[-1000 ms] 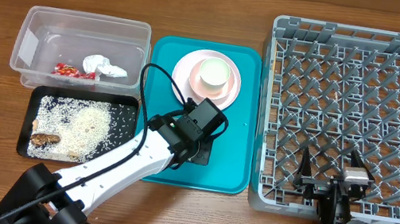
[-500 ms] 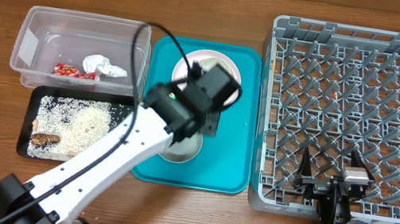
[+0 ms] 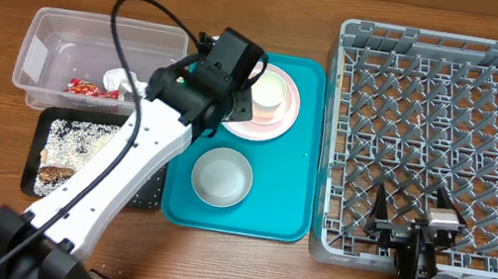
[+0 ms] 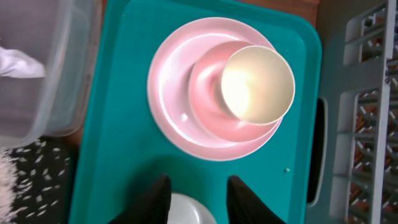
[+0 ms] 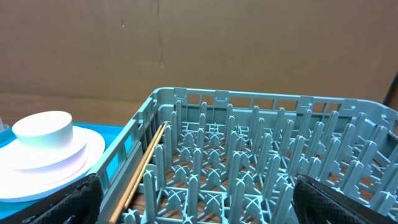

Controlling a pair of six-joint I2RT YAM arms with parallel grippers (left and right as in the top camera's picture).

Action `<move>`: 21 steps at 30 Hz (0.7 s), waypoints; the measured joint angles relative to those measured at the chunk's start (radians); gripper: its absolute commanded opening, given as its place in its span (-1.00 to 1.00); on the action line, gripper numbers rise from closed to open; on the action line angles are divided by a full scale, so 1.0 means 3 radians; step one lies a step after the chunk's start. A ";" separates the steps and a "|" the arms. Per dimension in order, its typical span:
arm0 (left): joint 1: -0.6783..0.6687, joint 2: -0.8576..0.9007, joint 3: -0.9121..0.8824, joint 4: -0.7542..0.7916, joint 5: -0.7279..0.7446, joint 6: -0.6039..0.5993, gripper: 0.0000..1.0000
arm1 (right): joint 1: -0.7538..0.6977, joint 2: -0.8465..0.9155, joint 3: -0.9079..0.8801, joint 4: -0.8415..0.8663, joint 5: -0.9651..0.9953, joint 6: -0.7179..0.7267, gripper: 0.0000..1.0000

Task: Sort waste into correct bins and load items into the dishwasher
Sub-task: 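Grasp the white cup on the pink plate with the left gripper and lift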

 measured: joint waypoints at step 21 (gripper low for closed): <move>0.0000 0.0703 0.0000 0.0872 0.0079 -0.0066 -0.18 | 0.0000 0.0000 0.0000 0.0000 0.0001 -0.0001 1.00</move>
